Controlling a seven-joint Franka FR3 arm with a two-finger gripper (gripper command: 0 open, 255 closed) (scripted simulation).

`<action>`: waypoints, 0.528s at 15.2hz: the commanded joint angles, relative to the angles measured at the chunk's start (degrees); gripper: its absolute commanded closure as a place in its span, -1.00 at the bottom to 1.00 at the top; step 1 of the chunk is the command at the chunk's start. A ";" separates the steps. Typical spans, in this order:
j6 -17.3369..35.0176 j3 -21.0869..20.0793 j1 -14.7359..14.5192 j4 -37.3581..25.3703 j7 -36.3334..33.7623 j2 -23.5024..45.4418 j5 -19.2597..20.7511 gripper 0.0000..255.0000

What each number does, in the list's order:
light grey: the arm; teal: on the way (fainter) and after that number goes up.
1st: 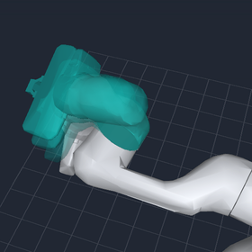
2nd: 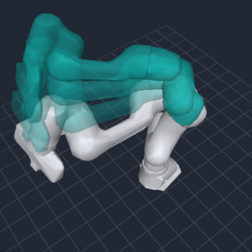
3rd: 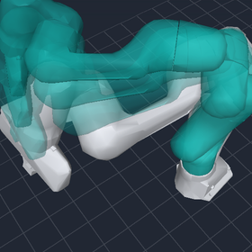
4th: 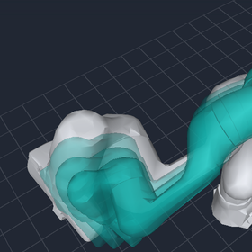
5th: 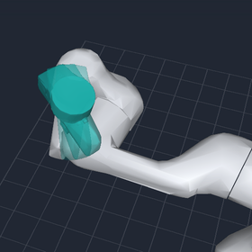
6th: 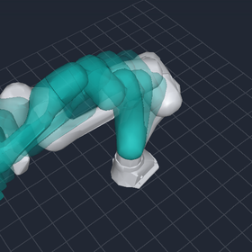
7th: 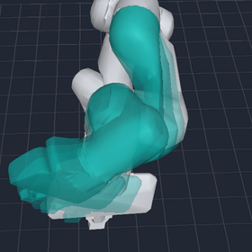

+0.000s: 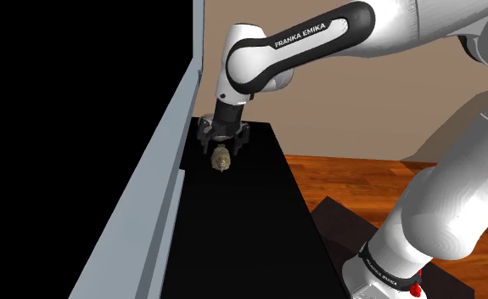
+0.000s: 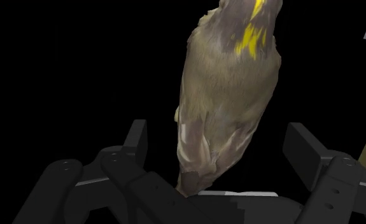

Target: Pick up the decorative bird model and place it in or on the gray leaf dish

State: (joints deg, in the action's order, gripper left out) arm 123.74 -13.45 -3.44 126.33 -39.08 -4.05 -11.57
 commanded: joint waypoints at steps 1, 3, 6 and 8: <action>0.19 -0.02 -0.02 0.05 -0.02 0.11 0.01 -1.00; 0.19 -0.02 -0.02 0.05 -0.02 0.11 0.01 -1.00; 0.19 -0.02 -0.02 0.05 -0.02 0.11 0.01 1.00; 0.19 -0.02 -0.02 0.05 -0.02 0.11 0.01 1.00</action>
State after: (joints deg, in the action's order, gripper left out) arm 123.94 -13.47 -3.45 126.37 -39.10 -3.94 -11.56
